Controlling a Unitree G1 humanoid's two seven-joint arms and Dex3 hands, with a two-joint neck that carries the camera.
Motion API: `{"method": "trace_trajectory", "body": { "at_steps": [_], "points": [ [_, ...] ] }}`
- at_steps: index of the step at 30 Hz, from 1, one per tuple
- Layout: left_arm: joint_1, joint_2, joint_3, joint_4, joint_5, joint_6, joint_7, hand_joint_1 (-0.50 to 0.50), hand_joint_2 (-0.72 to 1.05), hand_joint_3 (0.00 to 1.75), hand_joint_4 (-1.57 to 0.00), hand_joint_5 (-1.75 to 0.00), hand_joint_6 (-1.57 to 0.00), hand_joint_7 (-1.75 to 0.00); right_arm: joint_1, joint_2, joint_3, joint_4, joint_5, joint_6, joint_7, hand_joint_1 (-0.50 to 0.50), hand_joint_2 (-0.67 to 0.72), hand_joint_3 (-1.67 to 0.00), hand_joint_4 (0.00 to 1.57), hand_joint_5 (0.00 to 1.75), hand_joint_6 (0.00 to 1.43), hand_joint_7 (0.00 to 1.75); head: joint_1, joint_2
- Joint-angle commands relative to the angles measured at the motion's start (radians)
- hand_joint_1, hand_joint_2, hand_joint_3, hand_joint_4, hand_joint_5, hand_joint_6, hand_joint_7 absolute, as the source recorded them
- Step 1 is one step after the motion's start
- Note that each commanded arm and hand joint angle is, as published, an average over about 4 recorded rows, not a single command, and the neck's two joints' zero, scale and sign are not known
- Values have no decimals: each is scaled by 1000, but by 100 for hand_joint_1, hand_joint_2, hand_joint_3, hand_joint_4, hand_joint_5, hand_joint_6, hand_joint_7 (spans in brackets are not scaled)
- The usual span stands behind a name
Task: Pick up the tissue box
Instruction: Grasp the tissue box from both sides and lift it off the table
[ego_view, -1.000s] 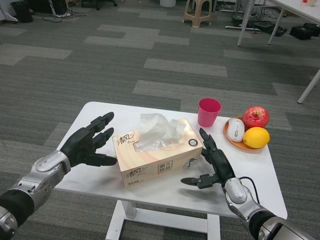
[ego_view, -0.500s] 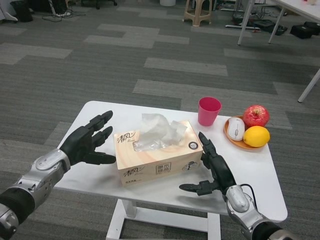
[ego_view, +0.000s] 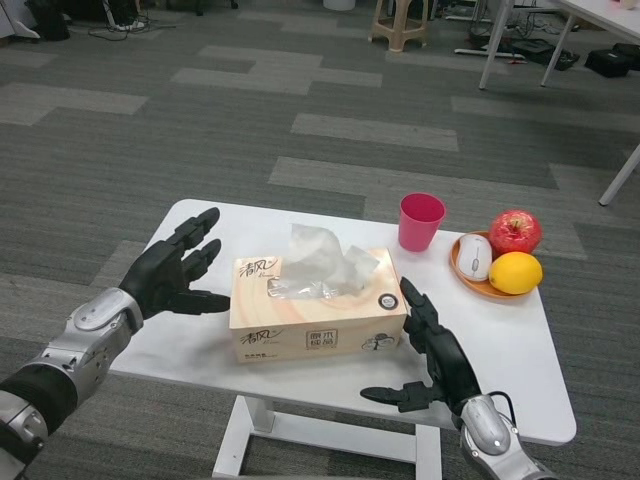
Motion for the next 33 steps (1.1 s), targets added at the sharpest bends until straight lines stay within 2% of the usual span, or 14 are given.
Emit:
{"method": "trace_trajectory", "body": {
  "at_steps": [1, 11, 20, 26, 33],
  "points": [
    [-35, -22, 24, 28, -8, -27, 14, 50, 100, 9, 0, 0, 0, -2, 32, -20, -15, -40, 2, -36, 3, -15, -29, -32, 13, 10, 0, 7, 1, -1],
    [-64, -42, 32, 66, -8, -57, 42, 50, 105, 9, 0, 0, 0, 0, 108, -43, -12, -121, 2, -39, 5, -12, -29, -32, 11, 10, 0, 7, 7, -4],
    [-58, -44, 44, 69, -9, -64, 43, 50, 105, 9, 0, 0, 0, 0, 122, -42, -53, -130, 2, -43, 5, -12, -29, -28, 11, 10, 0, 7, 10, -4],
    [-27, -35, 70, 68, -8, -68, 31, 50, 105, 9, 0, 0, 0, 0, 117, -38, -122, -128, 2, -47, 5, -12, -29, -32, 9, 10, 0, 7, 9, 5],
    [24, -6, 117, 50, -8, -67, -13, 50, 105, 9, 0, 0, 0, 0, 90, -37, -171, -109, 1, -46, 6, -17, -29, -24, 9, 10, 0, 7, -1, 4]
  ]
}}
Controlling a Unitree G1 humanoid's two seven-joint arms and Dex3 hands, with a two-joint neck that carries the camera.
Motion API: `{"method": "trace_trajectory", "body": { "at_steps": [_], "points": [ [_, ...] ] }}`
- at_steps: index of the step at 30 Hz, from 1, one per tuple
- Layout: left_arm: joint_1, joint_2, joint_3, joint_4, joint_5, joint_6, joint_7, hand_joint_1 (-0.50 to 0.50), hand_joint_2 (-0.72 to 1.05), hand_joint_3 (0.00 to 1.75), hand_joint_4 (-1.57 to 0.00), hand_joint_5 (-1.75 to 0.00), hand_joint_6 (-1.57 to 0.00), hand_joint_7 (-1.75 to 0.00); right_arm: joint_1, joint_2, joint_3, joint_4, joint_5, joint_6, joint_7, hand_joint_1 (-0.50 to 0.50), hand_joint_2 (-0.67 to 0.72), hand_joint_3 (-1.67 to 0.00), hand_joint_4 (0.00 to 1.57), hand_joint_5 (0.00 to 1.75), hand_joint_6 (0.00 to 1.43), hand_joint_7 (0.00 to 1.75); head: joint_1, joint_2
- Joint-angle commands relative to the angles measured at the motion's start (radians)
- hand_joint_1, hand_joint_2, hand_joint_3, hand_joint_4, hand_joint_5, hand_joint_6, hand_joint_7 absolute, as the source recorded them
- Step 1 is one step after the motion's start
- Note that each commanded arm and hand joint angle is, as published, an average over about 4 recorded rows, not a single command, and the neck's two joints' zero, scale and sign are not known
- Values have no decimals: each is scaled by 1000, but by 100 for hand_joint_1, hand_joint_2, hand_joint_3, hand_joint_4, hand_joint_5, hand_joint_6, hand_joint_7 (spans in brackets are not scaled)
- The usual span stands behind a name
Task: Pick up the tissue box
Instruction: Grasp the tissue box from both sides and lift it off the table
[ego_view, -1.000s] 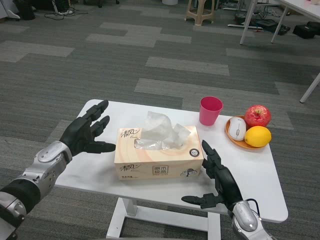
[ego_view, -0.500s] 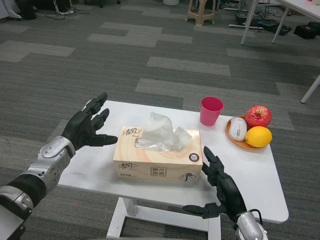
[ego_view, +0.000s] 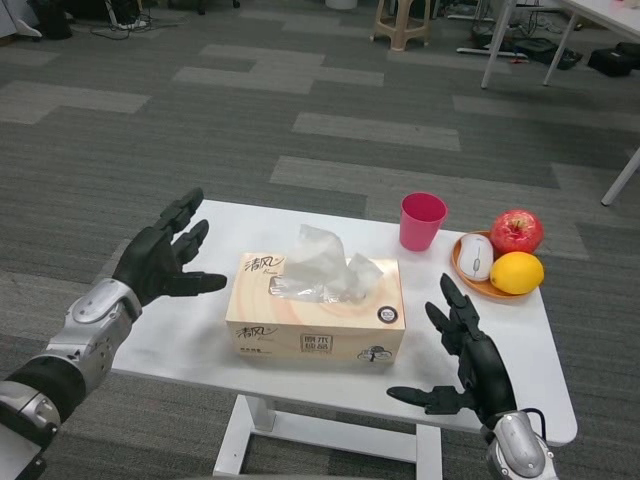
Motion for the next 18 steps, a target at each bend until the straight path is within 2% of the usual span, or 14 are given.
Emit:
{"method": "trace_trajectory", "body": {
  "at_steps": [1, 6, 12, 16, 18],
  "points": [
    [44, 34, 49, -17, -2, -6, -39, 50, 105, 9, 0, 0, 0, 0, -37, -4, -27, 22, 2, -11, 1, -17, -29, -24, 8, 10, 0, 7, -5, 1],
    [98, 73, 94, -51, -2, 9, -99, 50, 105, 13, 0, 0, 0, 0, -92, -4, -31, 65, 2, 9, 16, -19, -22, -32, 3, 10, 0, 7, -8, 2],
    [165, 128, 105, -135, 9, 108, -175, 50, 105, 33, 0, 0, 0, -5, -164, -16, 60, 127, 3, 44, 44, -21, -18, -32, 3, 10, 0, 7, 2, -1],
    [179, 149, 104, -167, 69, 160, -198, 50, 105, 44, 0, 0, 0, -7, -202, -9, 106, 169, 4, 53, 47, -21, -16, -32, 4, 10, 0, 7, 5, -2],
    [181, 157, 98, -182, 115, 188, -209, 50, 105, 44, 0, 0, 0, -7, -223, -4, 127, 190, 4, 57, 47, -21, -16, -32, 4, 10, 0, 7, 10, -3]
  ]
}}
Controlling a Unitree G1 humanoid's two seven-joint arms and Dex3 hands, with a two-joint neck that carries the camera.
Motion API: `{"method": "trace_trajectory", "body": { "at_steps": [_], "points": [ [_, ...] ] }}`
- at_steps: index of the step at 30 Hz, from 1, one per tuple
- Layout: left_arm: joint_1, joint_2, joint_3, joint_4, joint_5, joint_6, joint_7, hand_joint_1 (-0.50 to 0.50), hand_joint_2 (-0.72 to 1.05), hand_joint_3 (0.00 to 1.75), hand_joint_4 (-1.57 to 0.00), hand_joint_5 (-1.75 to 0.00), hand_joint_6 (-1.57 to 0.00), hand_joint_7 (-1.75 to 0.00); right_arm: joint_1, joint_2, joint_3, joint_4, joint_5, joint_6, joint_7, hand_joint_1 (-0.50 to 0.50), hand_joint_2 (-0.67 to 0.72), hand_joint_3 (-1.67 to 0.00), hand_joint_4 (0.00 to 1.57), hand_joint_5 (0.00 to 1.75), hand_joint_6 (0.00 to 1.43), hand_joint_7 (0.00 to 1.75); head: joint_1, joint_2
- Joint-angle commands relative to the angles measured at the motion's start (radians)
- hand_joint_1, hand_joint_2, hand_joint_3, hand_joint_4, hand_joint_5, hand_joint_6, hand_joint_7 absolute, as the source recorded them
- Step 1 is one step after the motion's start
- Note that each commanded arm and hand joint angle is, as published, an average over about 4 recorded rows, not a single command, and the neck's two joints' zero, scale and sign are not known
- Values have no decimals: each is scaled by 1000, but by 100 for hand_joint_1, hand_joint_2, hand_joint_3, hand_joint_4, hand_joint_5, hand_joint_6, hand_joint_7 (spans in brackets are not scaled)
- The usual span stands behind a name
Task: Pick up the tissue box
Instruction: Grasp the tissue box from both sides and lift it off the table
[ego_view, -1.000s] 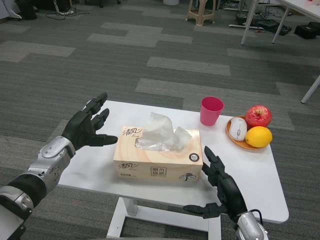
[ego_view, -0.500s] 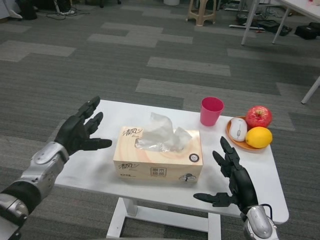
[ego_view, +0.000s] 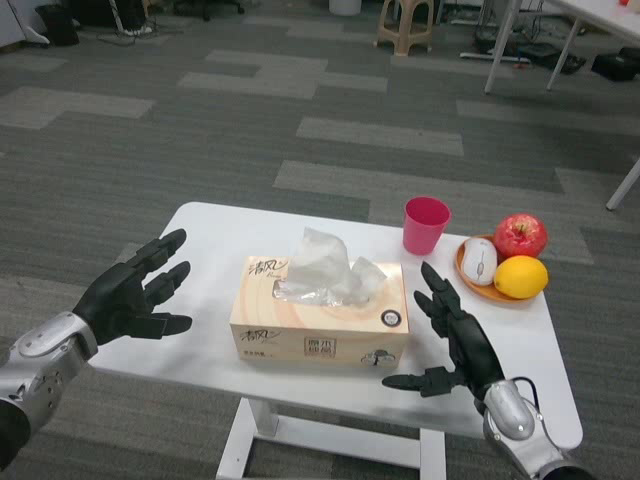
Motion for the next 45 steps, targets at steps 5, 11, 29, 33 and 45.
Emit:
{"method": "trace_trajectory", "body": {
  "at_steps": [5, 11, 29, 33, 45],
  "points": [
    [0, 33, -40, -41, 121, 72, -30, 50, 105, 50, 0, 0, 0, -7, -75, 6, 60, 60, 3, 17, 4, -21, -10, -32, 5, 10, 0, 7, 5, -1],
    [-50, 6, -96, -26, 171, 75, -28, 50, 105, 61, 0, 0, 0, -7, -93, 16, 76, 76, 4, 21, 3, -21, -10, -28, 9, 10, 0, 7, 6, -2],
    [-159, -122, -221, 117, 216, 19, 24, 50, 105, 68, 0, 0, 0, 0, -108, 34, 82, 100, 5, 30, -3, -21, -10, -24, 14, 10, 0, 7, -5, -8],
    [-164, -132, -235, 126, 200, 32, 28, 50, 105, 63, 0, 0, 0, 0, -108, 36, 84, 102, 5, 32, -5, -21, -10, -24, 16, 10, 0, 7, -7, -12],
    [-158, -109, -260, 121, 165, 42, 25, 50, -21, 0, 0, -3, 0, 0, -108, 37, 84, 102, 4, 31, -5, -21, -10, -24, 17, 10, 0, 7, 3, -12]
  ]
}}
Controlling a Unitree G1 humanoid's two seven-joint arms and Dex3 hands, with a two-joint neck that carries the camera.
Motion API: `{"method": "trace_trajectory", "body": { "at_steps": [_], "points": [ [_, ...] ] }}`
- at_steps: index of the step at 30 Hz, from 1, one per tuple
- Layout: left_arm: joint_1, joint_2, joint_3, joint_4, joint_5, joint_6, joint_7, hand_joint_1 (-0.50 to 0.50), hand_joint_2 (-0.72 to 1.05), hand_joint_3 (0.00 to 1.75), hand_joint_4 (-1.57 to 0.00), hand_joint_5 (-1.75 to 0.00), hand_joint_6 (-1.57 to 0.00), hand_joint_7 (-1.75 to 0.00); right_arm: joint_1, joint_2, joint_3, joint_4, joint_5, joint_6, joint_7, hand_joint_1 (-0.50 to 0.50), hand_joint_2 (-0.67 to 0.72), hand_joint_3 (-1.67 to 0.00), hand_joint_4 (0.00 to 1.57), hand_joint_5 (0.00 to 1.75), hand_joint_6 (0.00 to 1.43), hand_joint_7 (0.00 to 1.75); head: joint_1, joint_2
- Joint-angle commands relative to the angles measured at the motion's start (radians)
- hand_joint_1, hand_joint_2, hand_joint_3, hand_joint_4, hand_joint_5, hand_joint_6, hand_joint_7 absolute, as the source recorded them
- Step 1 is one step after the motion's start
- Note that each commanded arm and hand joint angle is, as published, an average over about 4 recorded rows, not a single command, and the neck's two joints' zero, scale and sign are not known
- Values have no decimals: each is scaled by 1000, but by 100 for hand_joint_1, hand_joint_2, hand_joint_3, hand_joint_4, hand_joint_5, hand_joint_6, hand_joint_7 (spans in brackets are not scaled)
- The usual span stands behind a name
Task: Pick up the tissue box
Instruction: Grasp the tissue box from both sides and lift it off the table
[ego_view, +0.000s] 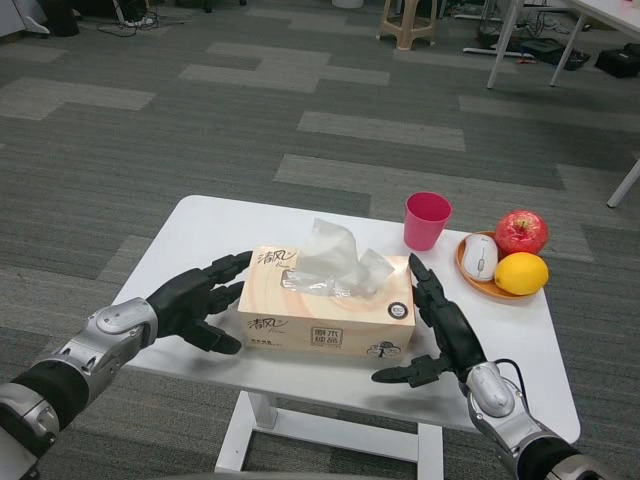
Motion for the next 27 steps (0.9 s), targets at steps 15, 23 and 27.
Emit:
{"method": "trace_trajectory", "body": {
  "at_steps": [15, 23, 27],
  "points": [
    [9, 7, -12, 1, 22, 3, -11, 50, -72, 0, 0, -5, 0, 0, -16, 9, 4, 3, 1, 11, 7, -21, -10, -24, 19, 10, 0, 7, 7, -3],
    [9, -5, 14, 10, 38, -1, 1, 50, -68, 0, 0, -5, 0, 0, -15, 11, 8, 3, 1, 11, 7, -23, -10, -24, 20, 10, 0, 7, 8, -5],
    [10, -17, 72, 15, 81, -25, 30, 50, -72, 0, 0, -10, 0, 0, -14, 11, 7, 3, 1, 10, 7, -23, -10, -24, 20, 10, 0, 7, 9, -6]
  ]
}}
